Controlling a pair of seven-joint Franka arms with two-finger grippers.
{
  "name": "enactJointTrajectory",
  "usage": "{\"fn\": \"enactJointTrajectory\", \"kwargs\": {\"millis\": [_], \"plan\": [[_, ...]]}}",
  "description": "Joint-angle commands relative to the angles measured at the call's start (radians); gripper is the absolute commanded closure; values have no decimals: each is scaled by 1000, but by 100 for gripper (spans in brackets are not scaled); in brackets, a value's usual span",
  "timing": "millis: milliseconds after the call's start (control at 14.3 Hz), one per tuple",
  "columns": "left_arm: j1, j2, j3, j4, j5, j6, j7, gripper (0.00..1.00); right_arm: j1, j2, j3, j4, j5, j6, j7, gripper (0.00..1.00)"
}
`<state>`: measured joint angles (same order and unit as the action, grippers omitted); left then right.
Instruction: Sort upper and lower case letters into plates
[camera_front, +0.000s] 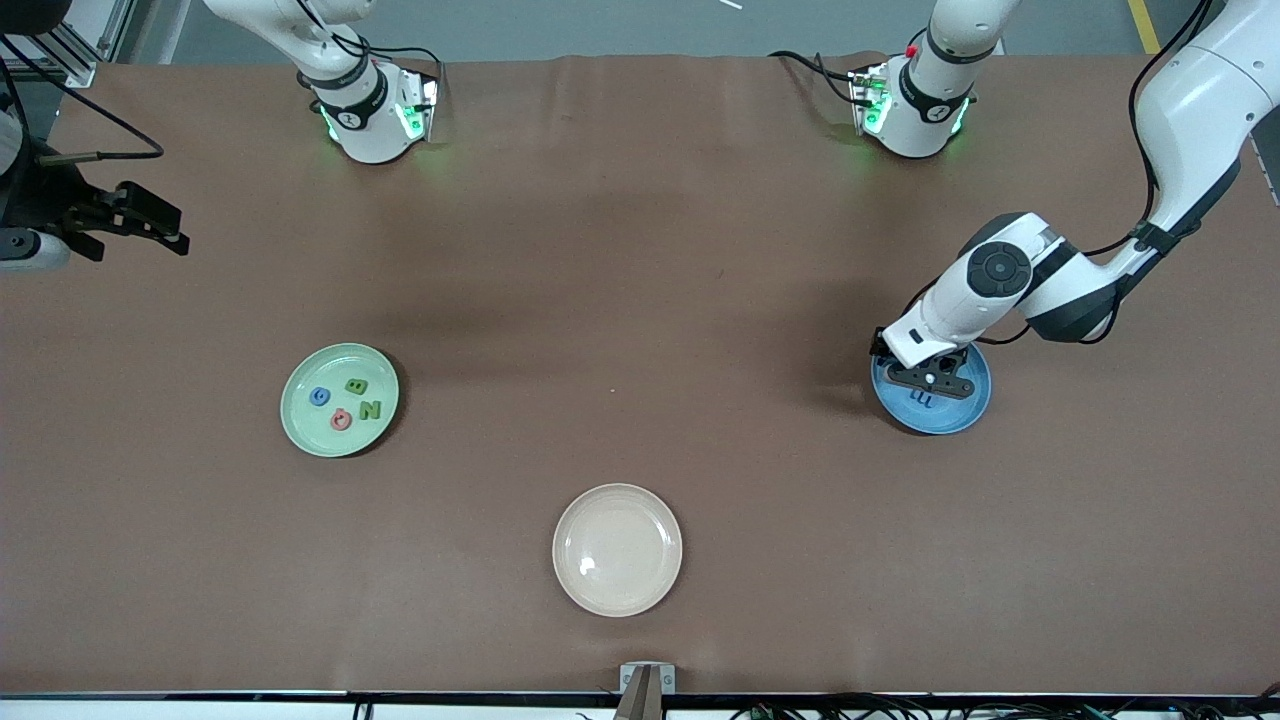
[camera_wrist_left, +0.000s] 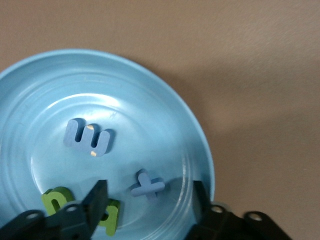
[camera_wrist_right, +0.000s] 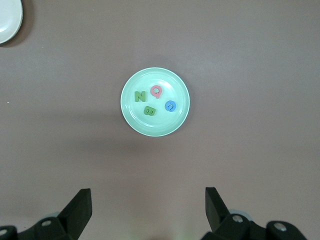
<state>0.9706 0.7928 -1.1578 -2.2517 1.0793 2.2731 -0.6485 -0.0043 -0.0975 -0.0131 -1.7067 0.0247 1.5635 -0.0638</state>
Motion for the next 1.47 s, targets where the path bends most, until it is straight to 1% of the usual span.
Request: {"fn": "enactJointTrajectory", "kwargs": {"millis": [0, 140, 349, 489, 559, 629, 768, 838, 978, 1048, 1187, 1257, 1397], "plan": [[16, -30, -66, 1, -1, -48, -10, 0, -6, -30, -1, -30, 24, 3, 19, 0], [49, -29, -149, 29, -59, -125, -6, 0, -6, -30, -1, -30, 24, 3, 18, 0], [53, -30, -271, 142, -172, -310, 4, 0, -6, -30, -1, -30, 23, -3, 16, 0], [46, -32, -319, 236, -252, -407, 58, 0, -6, -30, -1, -31, 23, -5, 16, 0], [45, -62, -324, 279, -310, -431, 120, 0, -6, -30, -1, -31, 23, -7, 16, 0], [45, -129, -322, 315, -381, -431, 191, 0, -6, -30, -1, -31, 21, -8, 16, 0], [40, -242, -297, 386, -520, -435, 338, 0, -6, -30, -1, -31, 17, -5, 15, 0], [36, -298, -261, 421, -591, -434, 392, 0, -5, -30, -1, -31, 15, -3, 15, 0], [13, -406, -157, 475, -746, -434, 479, 0, -5, -30, -1, -31, 12, -2, 15, 0], [13, -440, -113, 497, -813, -434, 528, 0, -5, -30, -1, -31, 11, 0, 12, 0], [16, -509, -33, 524, -896, -435, 570, 0, -5, -30, -1, -31, 11, 4, 10, 0], [16, -538, -10, 531, -924, -438, 569, 0, -5, -30, -1, -31, 8, 4, 9, 0], [17, -611, 20, 543, -940, -443, 570, 0, -5, -30, -1, -31, 6, 6, 6, 0]]}}
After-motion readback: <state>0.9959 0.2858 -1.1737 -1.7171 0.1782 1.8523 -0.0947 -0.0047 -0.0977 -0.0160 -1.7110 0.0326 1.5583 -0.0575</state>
